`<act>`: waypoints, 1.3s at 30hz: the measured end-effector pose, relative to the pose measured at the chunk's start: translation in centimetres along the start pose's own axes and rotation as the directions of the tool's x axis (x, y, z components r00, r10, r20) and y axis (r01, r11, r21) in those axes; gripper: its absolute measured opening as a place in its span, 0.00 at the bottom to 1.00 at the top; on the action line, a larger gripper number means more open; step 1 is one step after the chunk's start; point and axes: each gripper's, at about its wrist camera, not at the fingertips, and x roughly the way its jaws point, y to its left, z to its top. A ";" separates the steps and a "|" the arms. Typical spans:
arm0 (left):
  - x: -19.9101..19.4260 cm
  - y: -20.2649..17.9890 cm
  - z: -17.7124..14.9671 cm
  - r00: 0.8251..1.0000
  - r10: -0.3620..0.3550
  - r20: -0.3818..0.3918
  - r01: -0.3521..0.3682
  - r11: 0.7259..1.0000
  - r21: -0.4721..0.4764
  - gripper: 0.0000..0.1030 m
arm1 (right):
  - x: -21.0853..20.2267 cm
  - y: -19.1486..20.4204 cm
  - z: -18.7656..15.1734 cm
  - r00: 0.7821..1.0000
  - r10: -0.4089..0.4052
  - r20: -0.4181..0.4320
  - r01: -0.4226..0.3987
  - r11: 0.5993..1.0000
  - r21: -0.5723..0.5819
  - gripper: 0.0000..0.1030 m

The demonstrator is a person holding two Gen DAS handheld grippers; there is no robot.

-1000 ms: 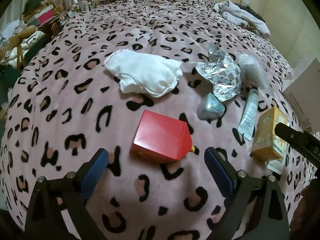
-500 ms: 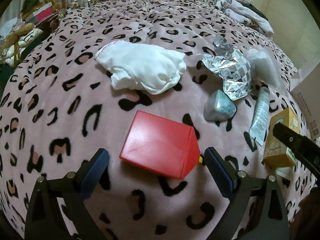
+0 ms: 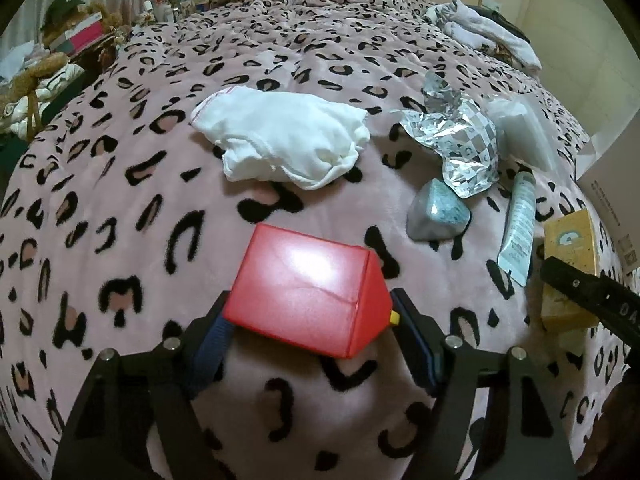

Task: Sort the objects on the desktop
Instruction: 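Grasp the yellow cartoon box with the right tool while the left tool grasps the red cube box, then lift and carry the red cube box and yellow cartoon box toward the white JINCE box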

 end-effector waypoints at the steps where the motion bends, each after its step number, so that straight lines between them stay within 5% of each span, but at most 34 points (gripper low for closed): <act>1: -0.2 0.0 -0.1 1.000 0.003 0.003 -0.003 1.000 -0.001 0.74 | -0.1 0.0 -0.1 1.000 0.007 0.000 -0.007 1.000 -0.001 0.46; 17: -5.5 0.2 -2.3 0.998 0.038 0.057 -0.039 0.999 0.002 0.69 | -5.2 1.7 -2.9 0.999 0.017 0.035 -0.011 0.984 -0.176 0.46; 18: -5.8 0.2 -2.5 0.998 0.036 0.055 -0.036 0.999 0.000 0.46 | -5.4 1.9 -3.1 0.999 0.014 0.037 -0.007 0.983 -0.184 0.46; 19: -5.9 0.3 -2.6 0.998 0.032 0.049 -0.032 0.999 -0.004 0.40 | -5.6 2.1 -3.3 0.999 0.008 0.041 0.000 0.981 -0.193 0.46; 28: -5.4 0.7 -3.1 0.999 0.026 0.028 -0.025 1.000 -0.018 0.40 | -5.8 2.2 -4.3 1.000 0.001 0.020 0.003 0.980 -0.199 0.46; 35: -2.5 1.3 -3.5 1.000 0.014 -0.026 -0.015 0.999 -0.034 0.64 | -5.3 2.1 -4.4 1.000 0.000 0.009 0.002 0.981 -0.192 0.46; 39: -1.7 0.8 -3.9 1.000 0.029 -0.010 -0.029 0.999 -0.022 0.62 | -5.0 2.2 -4.4 1.000 -0.002 0.006 0.003 0.980 -0.197 0.46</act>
